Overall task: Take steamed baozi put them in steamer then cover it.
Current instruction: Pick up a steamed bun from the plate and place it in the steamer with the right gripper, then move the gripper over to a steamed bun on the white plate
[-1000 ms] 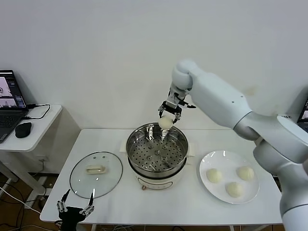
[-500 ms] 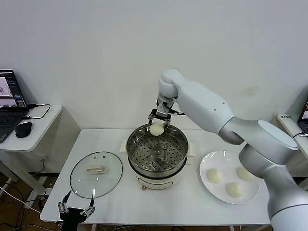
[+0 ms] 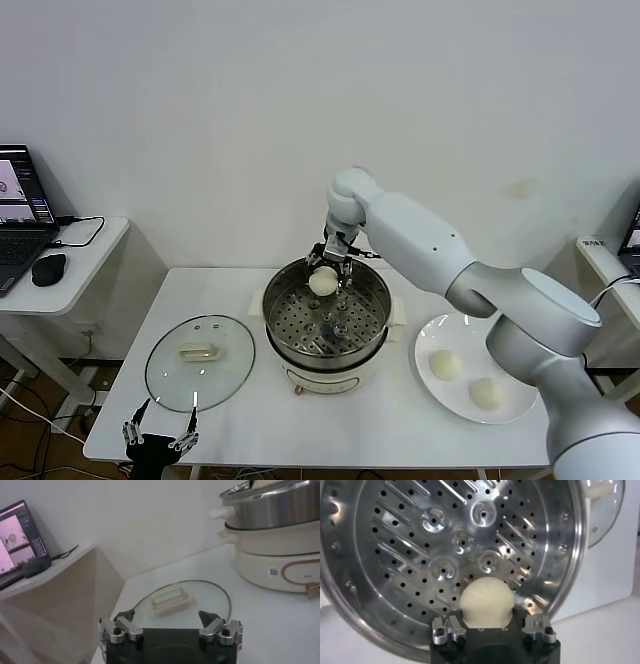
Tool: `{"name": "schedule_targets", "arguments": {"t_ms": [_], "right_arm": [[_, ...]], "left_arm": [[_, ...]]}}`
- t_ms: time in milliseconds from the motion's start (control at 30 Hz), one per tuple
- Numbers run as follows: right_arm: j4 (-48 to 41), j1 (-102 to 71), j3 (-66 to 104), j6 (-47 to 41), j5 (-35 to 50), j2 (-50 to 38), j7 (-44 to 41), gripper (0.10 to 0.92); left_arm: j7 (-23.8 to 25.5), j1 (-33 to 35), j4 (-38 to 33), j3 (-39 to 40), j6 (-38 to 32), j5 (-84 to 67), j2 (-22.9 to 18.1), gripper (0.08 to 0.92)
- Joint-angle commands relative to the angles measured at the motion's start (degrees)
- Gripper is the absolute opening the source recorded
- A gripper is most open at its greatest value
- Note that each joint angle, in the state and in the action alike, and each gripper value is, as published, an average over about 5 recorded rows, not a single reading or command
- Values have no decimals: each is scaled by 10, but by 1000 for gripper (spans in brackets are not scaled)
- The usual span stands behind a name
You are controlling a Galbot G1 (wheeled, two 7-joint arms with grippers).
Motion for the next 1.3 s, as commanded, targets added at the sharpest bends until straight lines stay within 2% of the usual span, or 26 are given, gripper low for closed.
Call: {"name": "schedule_targets", "arguments": {"t_ms": [33, 167, 300, 433, 633, 833, 1067, 1200, 1300], "right_arm": [[1, -12, 3, -1, -24, 2, 28, 636], [1, -10, 1, -9, -26, 2, 24, 641], [3, -8, -2, -25, -13, -1, 17, 715], [14, -1, -6, -49, 29, -11, -9, 803], [55, 22, -1, -111, 128, -47, -50, 822], [165, 58, 1, -285, 259, -142, -62, 823], [306, 69, 31, -561, 354, -288, -73, 823], [357, 60, 50, -650, 369, -354, -88, 823], [385, 48, 63, -682, 380, -408, -95, 822]], "left_arm": [[0, -2, 4, 1, 0, 1, -1, 823], [0, -5, 7, 5, 0, 2, -3, 823], [1, -8, 10, 6, 0, 2, -2, 823], [2, -11, 10, 6, 1, 1, 0, 823], [5, -12, 6, 8, 2, 0, -1, 823], [7, -7, -9, 8, 8, -9, -2, 823], [11, 5, -28, 8, 15, -24, 1, 823], [13, 13, -38, 11, 17, -32, 6, 823], [14, 15, -43, 12, 19, -36, 9, 823]]}}
